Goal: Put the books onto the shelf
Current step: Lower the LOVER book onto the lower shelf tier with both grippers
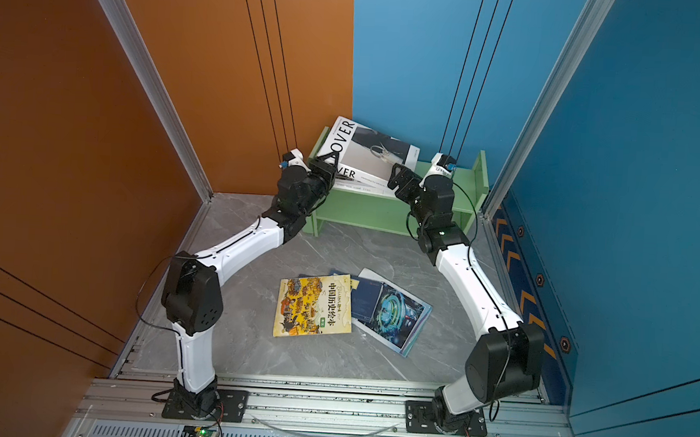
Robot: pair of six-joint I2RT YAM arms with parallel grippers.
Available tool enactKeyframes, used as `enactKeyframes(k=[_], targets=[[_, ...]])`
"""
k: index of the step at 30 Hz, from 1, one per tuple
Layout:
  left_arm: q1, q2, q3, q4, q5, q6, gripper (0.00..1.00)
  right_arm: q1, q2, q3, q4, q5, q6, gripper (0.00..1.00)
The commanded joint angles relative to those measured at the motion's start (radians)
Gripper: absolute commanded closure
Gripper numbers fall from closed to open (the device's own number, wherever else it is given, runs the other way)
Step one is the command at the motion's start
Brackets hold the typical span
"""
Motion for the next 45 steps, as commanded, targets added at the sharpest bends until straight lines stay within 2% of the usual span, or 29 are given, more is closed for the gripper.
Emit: enactKeyframes(k=[1,13,21,35,45], targets=[[-0.009,-0.006,0.038,0.020,-0.087,0.031,0.65,-0.013,0.023,0.053,0.038,-0.017,0.011,0.06],[-0.014,0.020,0.065,-0.012,-0.105,0.008,0.65,-0.023,0.127,0.140,0.025,-0.044,0.031,0.10],[-0.010,0.058,0.102,-0.014,-0.056,-0.052,0.65,-0.023,0.148,0.154,0.017,-0.037,0.029,0.10],[0.016,0.056,0.074,0.007,-0.009,-0.132,0.65,-0.023,0.183,0.193,-0.017,-0.028,0.030,0.13],[0.026,0.030,0.036,0.017,-0.011,-0.136,0.66,-0.022,0.193,0.203,-0.032,-0.023,0.036,0.14]])
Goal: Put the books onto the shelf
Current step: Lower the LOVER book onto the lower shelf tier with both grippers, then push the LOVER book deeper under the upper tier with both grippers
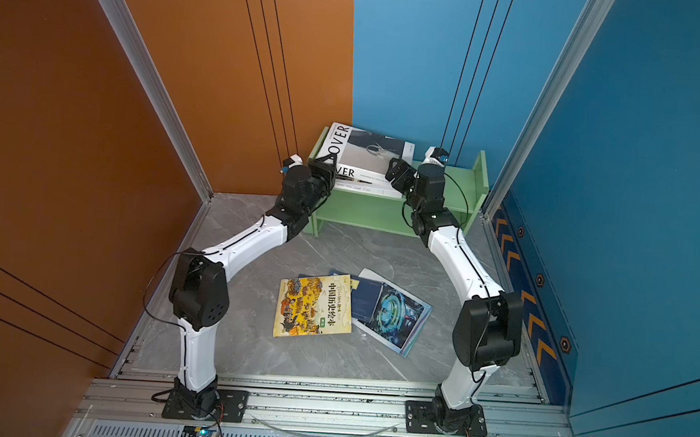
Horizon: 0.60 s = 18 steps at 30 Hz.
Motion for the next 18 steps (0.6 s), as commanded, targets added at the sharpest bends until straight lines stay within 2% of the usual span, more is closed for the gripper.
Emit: enactKeyframes(k=[1,18], targets=[[0.010,-0.028,-0.007,0.054,0.024,-0.008,0.66,-0.001,0.002,0.034,-0.016,0.006,0.011,0.14],[0.020,-0.041,-0.035,0.076,0.036,-0.019,0.64,0.020,0.033,0.053,-0.036,0.012,0.017,0.20]])
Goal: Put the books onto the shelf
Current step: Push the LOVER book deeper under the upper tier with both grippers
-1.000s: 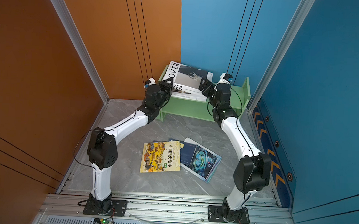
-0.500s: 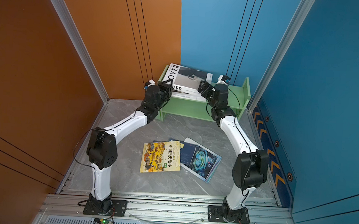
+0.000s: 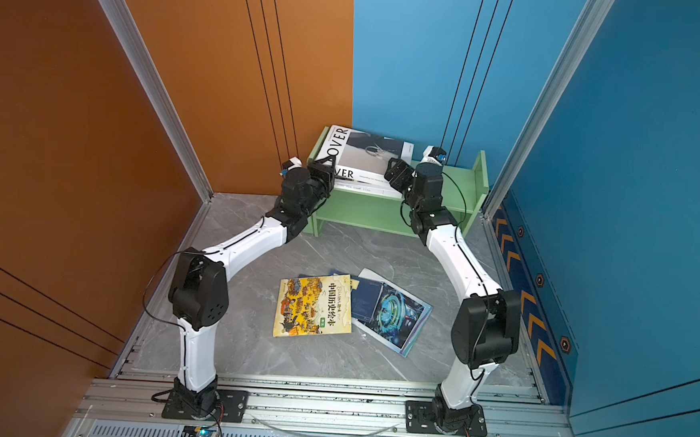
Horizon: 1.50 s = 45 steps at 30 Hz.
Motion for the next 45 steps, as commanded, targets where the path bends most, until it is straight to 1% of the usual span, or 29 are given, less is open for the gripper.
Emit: enactKeyframes(k=[1,6,10,14,17,21,26,28,29,32,34,36,38,41,45], targets=[[0.012,-0.041,-0.010,0.047,0.023,0.001,0.64,0.008,0.018,0.035,-0.028,0.013,0.014,0.21],[0.014,-0.049,-0.034,0.060,0.015,-0.006,0.63,0.019,0.021,0.036,-0.049,0.030,0.003,0.22],[0.019,-0.059,-0.041,0.060,0.022,-0.003,0.59,0.030,0.022,0.040,-0.064,0.046,-0.016,0.23],[0.019,-0.070,-0.050,0.060,0.019,0.010,0.41,0.031,0.026,0.046,-0.091,0.069,-0.018,0.26],[0.021,-0.075,-0.052,0.057,0.023,0.017,0.36,0.031,0.025,0.042,-0.101,0.080,-0.019,0.27],[0.024,-0.084,-0.053,0.037,0.026,0.018,0.24,0.033,0.024,0.039,-0.119,0.105,-0.025,0.28],[0.029,-0.108,-0.056,-0.008,0.018,0.047,0.15,0.033,0.021,0.037,-0.136,0.121,-0.026,0.29],[0.035,-0.120,-0.061,-0.020,0.006,0.072,0.15,0.032,0.020,0.036,-0.137,0.121,-0.028,0.29],[0.039,-0.126,-0.064,-0.030,0.001,0.080,0.09,0.032,0.018,0.036,-0.138,0.119,-0.027,0.29],[0.057,-0.153,-0.082,-0.042,-0.016,0.103,0.08,0.032,0.017,0.036,-0.141,0.121,-0.030,0.29],[0.070,-0.164,-0.070,-0.069,-0.020,0.140,0.05,0.032,0.017,0.035,-0.144,0.124,-0.030,0.29],[0.087,-0.158,-0.014,-0.140,0.009,0.176,0.04,0.031,0.018,0.034,-0.146,0.124,-0.029,0.30],[0.106,-0.145,0.029,-0.167,0.041,0.193,0.04,0.032,0.018,0.030,-0.147,0.124,-0.027,0.30],[0.131,-0.138,0.078,-0.240,0.060,0.213,0.04,0.031,0.019,0.031,-0.146,0.121,-0.023,0.30],[0.149,-0.166,0.051,-0.255,0.036,0.237,0.04,0.031,0.017,0.027,-0.145,0.116,-0.021,0.30]])
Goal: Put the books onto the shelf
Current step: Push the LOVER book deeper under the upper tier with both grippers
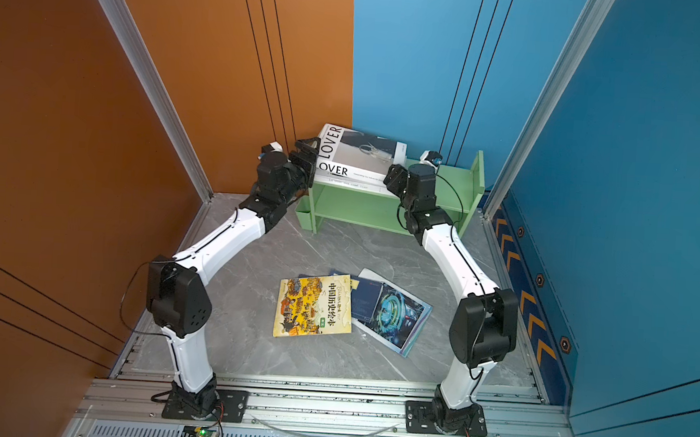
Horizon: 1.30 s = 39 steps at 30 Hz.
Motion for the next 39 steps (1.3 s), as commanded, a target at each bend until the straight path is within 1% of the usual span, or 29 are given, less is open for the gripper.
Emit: enactKeyframes(k=[1,4,8,10,14,18,20,24,26,28,31,34,39], targets=[[0.054,-0.052,0.019,-0.038,-0.060,0.092,0.04,0.007,0.002,0.010,-0.053,0.010,-0.017,0.30],[0.072,-0.061,0.046,-0.087,-0.060,0.136,0.04,0.007,0.002,0.008,-0.055,0.010,-0.015,0.30],[0.111,-0.045,0.111,-0.162,0.005,0.167,0.04,0.010,0.002,0.006,-0.053,0.010,-0.014,0.30],[0.122,-0.037,0.122,-0.174,0.034,0.188,0.04,0.013,0.003,0.006,-0.052,0.009,-0.012,0.30],[0.132,-0.005,0.175,-0.196,0.158,0.295,0.05,0.015,0.002,0.005,-0.044,-0.009,-0.017,0.27],[0.132,0.004,0.176,-0.205,0.271,0.428,0.04,0.011,0.000,0.018,-0.003,-0.076,-0.043,0.19],[0.134,-0.012,0.144,-0.200,0.303,0.471,0.05,0.009,0.002,0.039,0.011,-0.109,-0.065,0.15],[0.143,-0.075,0.030,-0.151,0.336,0.535,0.04,0.004,-0.013,0.042,0.080,-0.179,-0.108,0.07],[0.154,-0.114,-0.023,-0.155,0.347,0.571,0.03,0.000,-0.036,0.032,0.108,-0.196,-0.130,0.00],[0.164,-0.159,-0.071,-0.178,0.345,0.615,0.00,-0.002,-0.067,0.018,0.124,-0.202,-0.157,0.00],[0.178,-0.232,-0.156,-0.202,0.332,0.658,0.02,-0.002,-0.124,0.001,0.110,-0.189,-0.201,0.00],[0.190,-0.306,-0.247,-0.213,0.333,0.682,0.02,-0.001,-0.182,-0.016,0.044,-0.170,-0.228,0.00],[0.181,-0.423,-0.383,-0.329,0.291,0.728,0.02,0.014,-0.306,-0.118,-0.086,-0.131,-0.235,0.00]])
